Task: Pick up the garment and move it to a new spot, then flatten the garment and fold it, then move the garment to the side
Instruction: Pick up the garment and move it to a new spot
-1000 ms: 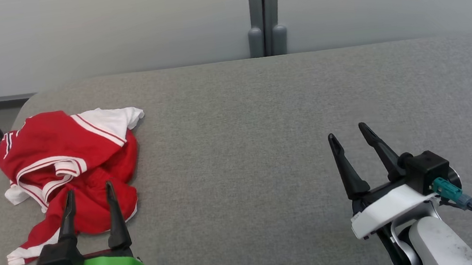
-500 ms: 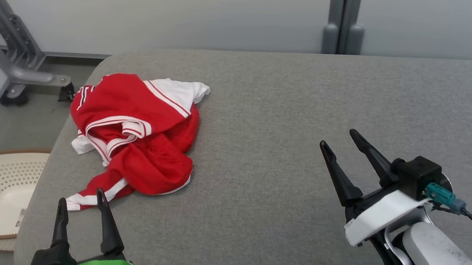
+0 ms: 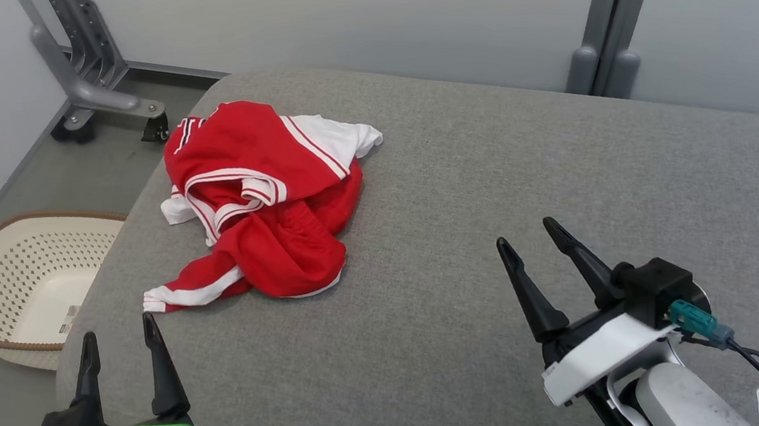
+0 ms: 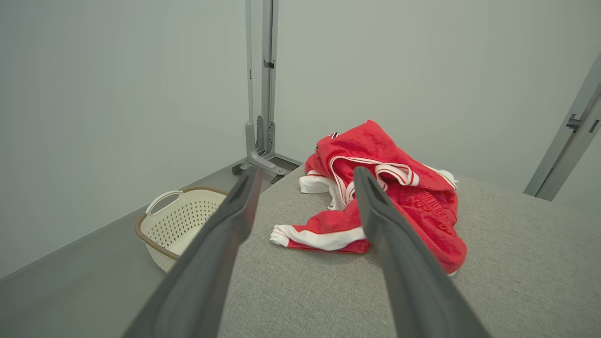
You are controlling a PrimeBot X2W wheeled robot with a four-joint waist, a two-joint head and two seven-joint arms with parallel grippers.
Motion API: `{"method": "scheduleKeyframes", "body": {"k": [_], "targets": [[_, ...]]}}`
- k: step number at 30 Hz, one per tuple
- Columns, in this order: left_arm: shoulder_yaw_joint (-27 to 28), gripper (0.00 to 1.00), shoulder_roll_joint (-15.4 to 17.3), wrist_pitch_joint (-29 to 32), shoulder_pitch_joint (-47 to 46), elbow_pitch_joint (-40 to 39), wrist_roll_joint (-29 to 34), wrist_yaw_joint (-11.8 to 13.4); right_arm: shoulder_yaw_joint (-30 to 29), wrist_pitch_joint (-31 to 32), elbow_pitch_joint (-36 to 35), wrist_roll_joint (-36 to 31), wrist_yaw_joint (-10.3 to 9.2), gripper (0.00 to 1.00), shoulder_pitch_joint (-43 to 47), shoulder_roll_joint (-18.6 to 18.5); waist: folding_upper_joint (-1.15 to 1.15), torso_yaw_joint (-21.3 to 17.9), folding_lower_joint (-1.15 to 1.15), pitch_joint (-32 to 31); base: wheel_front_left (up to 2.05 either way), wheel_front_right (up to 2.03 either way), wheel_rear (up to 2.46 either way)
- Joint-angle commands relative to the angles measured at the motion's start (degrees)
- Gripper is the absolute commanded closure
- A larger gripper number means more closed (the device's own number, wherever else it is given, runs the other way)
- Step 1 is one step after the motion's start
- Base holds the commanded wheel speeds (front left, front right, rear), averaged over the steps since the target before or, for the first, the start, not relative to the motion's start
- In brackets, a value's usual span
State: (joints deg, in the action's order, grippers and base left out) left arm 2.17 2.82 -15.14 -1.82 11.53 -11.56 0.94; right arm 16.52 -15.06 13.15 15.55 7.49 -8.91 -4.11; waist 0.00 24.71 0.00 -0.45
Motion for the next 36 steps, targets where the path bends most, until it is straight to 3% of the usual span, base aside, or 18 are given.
{"method": "scheduleKeyframes", "body": {"k": [1,9,15,19,28,36], "targets": [[0.2,0.00,0.1,0.0,0.1,0.3,-0.6,-0.3,0.0,-0.2,0.0,0.4,0.00,0.00,-0.5,-0.4,0.00,-0.7,0.00,0.2,0.00,0.00,0.00],[-0.2,0.00,0.1,0.0,-1.6,2.1,-1.7,-1.3,0.8,-0.2,-0.1,1.0,0.00,0.00,-0.9,-0.9,0.00,-3.6,0.00,1.0,0.00,0.00,0.00],[-1.5,0.00,0.7,1.3,-5.9,7.2,-4.5,-4.5,1.0,-0.2,-0.3,1.1,0.00,0.00,-1.9,-1.2,0.00,-6.2,0.00,1.9,0.00,0.00,0.00],[-1.8,0.00,2.2,9.7,-11.8,11.4,-7.2,-5.8,0.8,-0.2,-0.6,1.1,0.00,0.00,-2.4,-1.2,0.00,-8.6,0.00,2.9,0.00,0.00,0.00],[-2.1,0.00,8.7,37.9,-25.0,16.9,-15.4,-7.6,0.4,-0.2,-1.9,1.4,0.00,0.00,-5.5,-1.8,0.00,-16.2,0.00,7.6,0.00,0.00,0.00],[-2.2,0.00,12.6,53.1,-30.2,27.7,-21.1,-8.1,0.3,-0.2,-2.8,2.0,0.00,0.00,-8.5,-2.1,0.00,-22.7,0.00,12.0,0.00,0.00,0.00]]}}
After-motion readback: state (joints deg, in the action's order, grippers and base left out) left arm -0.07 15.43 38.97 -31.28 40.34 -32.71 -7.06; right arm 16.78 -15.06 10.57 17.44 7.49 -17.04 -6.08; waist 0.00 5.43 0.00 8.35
